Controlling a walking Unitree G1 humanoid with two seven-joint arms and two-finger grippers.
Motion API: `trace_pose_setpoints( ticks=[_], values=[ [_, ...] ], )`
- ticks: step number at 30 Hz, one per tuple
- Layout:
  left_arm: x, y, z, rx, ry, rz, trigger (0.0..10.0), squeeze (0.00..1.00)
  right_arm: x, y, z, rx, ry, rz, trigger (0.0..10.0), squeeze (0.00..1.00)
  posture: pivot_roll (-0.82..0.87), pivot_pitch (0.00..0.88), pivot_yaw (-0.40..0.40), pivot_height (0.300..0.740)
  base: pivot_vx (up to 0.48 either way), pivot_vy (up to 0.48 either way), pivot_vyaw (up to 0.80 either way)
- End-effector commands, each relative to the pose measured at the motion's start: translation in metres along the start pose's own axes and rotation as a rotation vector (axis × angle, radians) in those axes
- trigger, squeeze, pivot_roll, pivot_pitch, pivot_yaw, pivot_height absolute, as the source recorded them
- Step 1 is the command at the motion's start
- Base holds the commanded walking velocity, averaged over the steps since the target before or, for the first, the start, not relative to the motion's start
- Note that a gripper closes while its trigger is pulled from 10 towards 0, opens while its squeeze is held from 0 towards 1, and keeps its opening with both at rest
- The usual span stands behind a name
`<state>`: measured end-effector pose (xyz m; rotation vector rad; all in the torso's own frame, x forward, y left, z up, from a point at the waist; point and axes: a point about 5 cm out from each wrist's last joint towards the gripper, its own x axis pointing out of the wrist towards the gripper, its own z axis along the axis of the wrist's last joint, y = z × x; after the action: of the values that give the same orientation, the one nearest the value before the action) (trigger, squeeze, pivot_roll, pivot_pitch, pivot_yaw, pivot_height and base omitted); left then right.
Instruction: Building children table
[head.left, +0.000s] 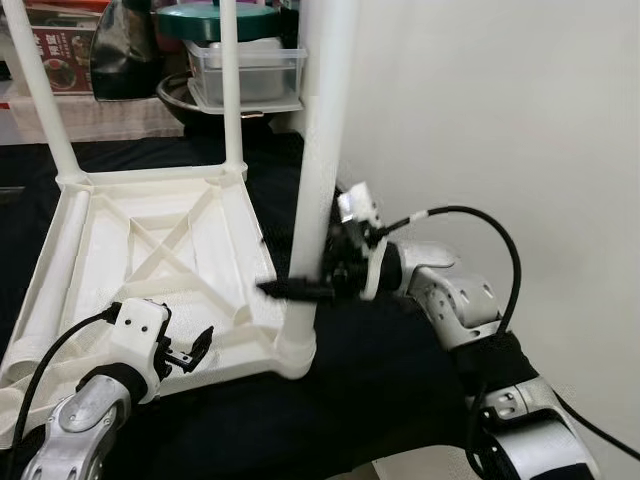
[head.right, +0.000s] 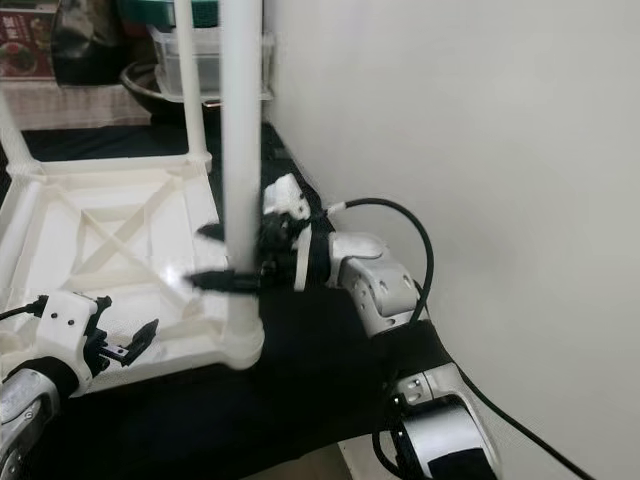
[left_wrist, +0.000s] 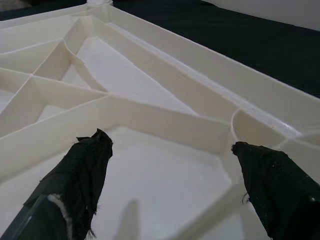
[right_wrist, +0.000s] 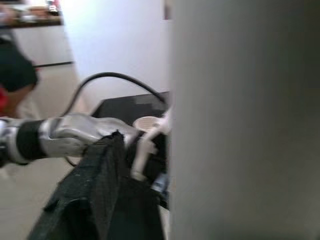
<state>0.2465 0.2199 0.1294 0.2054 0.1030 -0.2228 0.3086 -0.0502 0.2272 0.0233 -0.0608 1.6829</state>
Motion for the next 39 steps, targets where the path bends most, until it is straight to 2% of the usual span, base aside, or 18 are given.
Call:
trace_pose_setpoints(
  ticks=[1,2,5,7,8,9,15,18,19,23,24,25,26,28,29,31,34,39],
  values=[
    [-0.001,-0.002,0.0,-0.005,-0.006,-0.011,10.0,0.0,0.005,0.006,-0.005,0.025,0.005,0.057,2.4,0.0,0.23,0.0,-0.145,0.74,0.0,0.0,0.0],
    [-0.001,-0.003,0.0,-0.004,-0.004,-0.011,10.0,0.0,0.007,0.0,-0.011,0.049,0.003,-0.025,0.0,0.0,0.22,0.0,-0.144,0.74,0.0,0.0,0.0],
    [-0.002,-0.002,-0.001,-0.003,-0.002,-0.011,10.0,0.0,0.006,-0.013,-0.018,0.062,0.01,-0.188,0.0,0.0,0.21,0.0,-0.142,0.74,0.0,0.0,0.0],
    [-0.001,-0.002,-0.002,-0.002,0.0,-0.015,10.0,0.0,-0.021,-0.045,-0.041,0.152,0.039,-0.75,0.0,0.0,0.19,0.0,-0.128,0.74,0.0,0.0,0.0],
    [-0.001,-0.002,-0.002,-0.002,0.0,-0.015,10.0,0.0,-0.021,-0.045,-0.041,0.152,0.039,-0.75,0.0,0.0,0.19,0.0,-0.128,0.74,0.0,0.0,0.0],
    [0.0,-0.002,-0.002,-0.002,0.0,-0.017,10.0,0.0,-0.033,-0.051,-0.049,0.178,0.051,-0.928,0.0,0.0,0.19,0.0,-0.126,0.74,0.0,0.0,0.0],
    [0.003,-0.004,-0.002,-0.003,0.001,-0.03,10.0,0.0,-0.068,-0.046,-0.061,0.165,0.087,-1.358,0.0,0.0,0.18,0.0,-0.112,0.74,0.0,0.0,0.0],
    [0.004,-0.004,-0.001,-0.003,-0.001,-0.031,10.0,0.0,-0.073,-0.039,-0.059,0.138,0.104,-1.463,0.0,0.0,0.17,0.0,-0.105,0.74,0.0,0.0,0.0],
    [0.005,-0.004,-0.001,-0.003,-0.001,-0.032,10.0,0.0,-0.069,-0.033,-0.054,0.129,0.113,-1.484,10.0,0.0,0.17,0.0,-0.102,0.74,0.0,0.0,0.0],
    [0.005,-0.004,-0.001,-0.004,-0.002,-0.032,10.0,0.0,-0.059,-0.027,-0.048,0.133,0.058,-1.427,10.0,0.0,0.16,0.0,-0.098,0.74,0.0,0.0,0.0],
    [0.006,-0.005,-0.001,-0.006,-0.002,-0.034,10.0,0.0,-0.051,-0.022,-0.041,0.135,-0.001,-1.349,10.0,1.0,0.16,0.0,-0.091,0.74,0.0,0.0,0.0],
    [0.006,-0.005,-0.001,-0.006,-0.002,-0.034,10.0,0.0,-0.051,-0.022,-0.041,0.135,-0.001,-1.349,10.0,1.0,0.16,0.0,-0.091,0.74,0.0,0.0,0.0],
    [0.007,-0.005,0.0,-0.005,-0.004,-0.04,10.0,0.0,-0.036,-0.023,-0.026,0.154,-0.109,-1.074,10.0,1.0,0.15,0.0,-0.091,0.74,0.0,0.0,0.0],
    [0.008,-0.005,0.0,-0.005,-0.005,-0.042,10.0,0.0,-0.035,-0.024,-0.02,0.14,-0.126,-0.997,10.0,1.0,0.15,0.0,-0.091,0.74,0.0,0.0,0.0],
    [0.009,-0.004,0.0,-0.004,-0.006,-0.042,10.0,0.0,-0.033,-0.023,-0.011,0.112,-0.151,-0.869,10.0,0.0,0.16,0.0,-0.093,0.74,0.0,0.0,0.0],
    [0.01,-0.004,0.0,-0.004,-0.007,-0.042,10.0,0.0,-0.033,-0.022,-0.005,0.091,-0.163,-0.796,10.0,0.0,0.16,0.0,-0.093,0.74,0.0,0.0,0.0],
    [0.012,-0.004,0.001,0.0,-0.013,-0.04,10.0,0.0,-0.027,-0.001,0.013,0.037,-0.182,-0.353,10.0,0.0,0.17,0.0,-0.106,0.74,0.0,0.0,0.0],
    [0.01,-0.004,0.003,-0.003,-0.022,-0.033,10.0,0.0,-0.01,0.006,0.007,0.042,-0.131,-0.162,10.0,0.0,0.19,0.0,-0.119,0.74,0.0,0.0,0.0]
  ],
)
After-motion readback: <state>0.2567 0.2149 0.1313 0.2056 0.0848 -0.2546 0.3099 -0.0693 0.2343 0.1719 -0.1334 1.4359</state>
